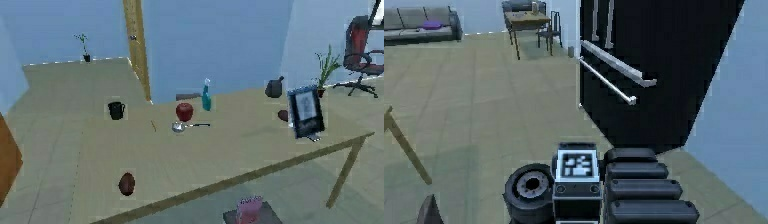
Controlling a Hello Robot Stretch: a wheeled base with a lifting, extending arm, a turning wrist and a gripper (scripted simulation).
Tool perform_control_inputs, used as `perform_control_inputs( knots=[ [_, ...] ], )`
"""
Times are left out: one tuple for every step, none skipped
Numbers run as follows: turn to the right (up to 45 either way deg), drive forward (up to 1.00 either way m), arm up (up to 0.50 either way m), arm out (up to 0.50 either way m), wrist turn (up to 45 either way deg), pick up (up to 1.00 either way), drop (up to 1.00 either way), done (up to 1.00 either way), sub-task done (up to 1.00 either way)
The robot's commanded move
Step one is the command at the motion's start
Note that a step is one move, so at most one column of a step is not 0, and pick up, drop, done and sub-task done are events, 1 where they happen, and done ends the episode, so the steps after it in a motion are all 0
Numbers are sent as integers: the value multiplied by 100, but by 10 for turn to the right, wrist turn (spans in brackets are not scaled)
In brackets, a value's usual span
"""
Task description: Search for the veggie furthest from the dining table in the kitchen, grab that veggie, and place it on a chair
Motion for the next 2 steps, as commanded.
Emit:
perform_control_inputs(
  knots=[
    [0, 40, 0, 0, 0, 0, 0, 0, 0],
    [450, 0, 0, 0, 0, 0, 0, 0, 0]
  ],
)
